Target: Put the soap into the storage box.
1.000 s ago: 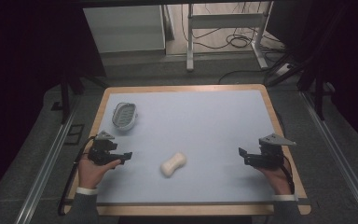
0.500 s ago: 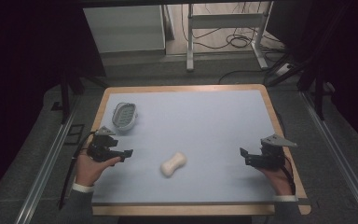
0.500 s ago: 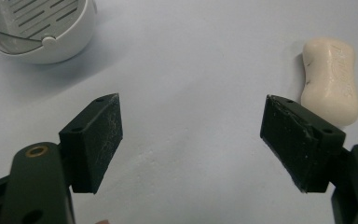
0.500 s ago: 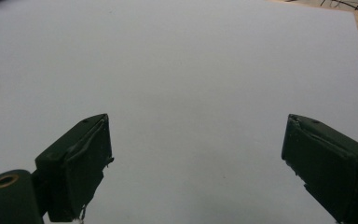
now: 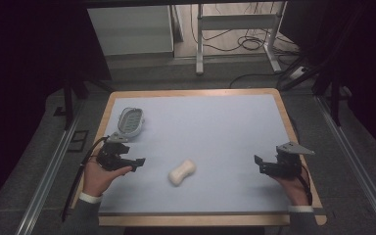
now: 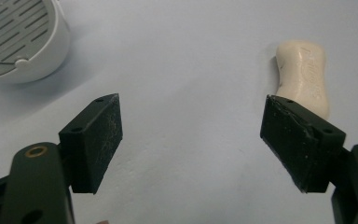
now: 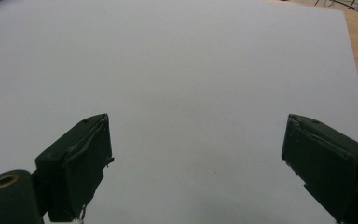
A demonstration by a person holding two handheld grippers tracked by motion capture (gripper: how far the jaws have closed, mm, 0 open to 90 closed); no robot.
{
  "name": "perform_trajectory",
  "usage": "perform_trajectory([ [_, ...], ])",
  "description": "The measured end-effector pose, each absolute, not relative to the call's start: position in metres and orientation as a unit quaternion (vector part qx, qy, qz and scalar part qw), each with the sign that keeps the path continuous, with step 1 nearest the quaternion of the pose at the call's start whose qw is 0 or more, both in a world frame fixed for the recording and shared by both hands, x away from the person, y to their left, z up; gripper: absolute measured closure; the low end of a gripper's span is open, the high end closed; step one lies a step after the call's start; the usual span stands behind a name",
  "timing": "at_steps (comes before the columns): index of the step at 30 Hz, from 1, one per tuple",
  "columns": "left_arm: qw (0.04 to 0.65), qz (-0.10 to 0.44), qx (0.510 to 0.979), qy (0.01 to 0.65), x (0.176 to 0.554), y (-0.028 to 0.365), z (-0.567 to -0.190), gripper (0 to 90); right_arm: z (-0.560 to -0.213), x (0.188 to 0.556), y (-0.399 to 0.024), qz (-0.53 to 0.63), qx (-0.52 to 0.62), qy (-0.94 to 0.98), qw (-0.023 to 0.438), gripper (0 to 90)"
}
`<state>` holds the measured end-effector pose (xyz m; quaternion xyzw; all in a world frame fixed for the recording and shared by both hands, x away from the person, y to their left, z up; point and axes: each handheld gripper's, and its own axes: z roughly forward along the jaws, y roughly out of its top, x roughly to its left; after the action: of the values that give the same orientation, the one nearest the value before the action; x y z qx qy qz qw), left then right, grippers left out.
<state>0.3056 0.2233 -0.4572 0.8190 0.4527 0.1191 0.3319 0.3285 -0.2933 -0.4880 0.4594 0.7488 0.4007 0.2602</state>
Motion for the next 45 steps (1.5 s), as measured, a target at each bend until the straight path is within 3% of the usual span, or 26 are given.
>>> perform_trajectory([
  [45, 0.275, 0.084, 0.883, 0.372, 0.318, 0.114, -0.462, 19.3, -0.491, 0.329, -0.300, 0.384, 0.474, 0.747, 0.265, 8.2],
])
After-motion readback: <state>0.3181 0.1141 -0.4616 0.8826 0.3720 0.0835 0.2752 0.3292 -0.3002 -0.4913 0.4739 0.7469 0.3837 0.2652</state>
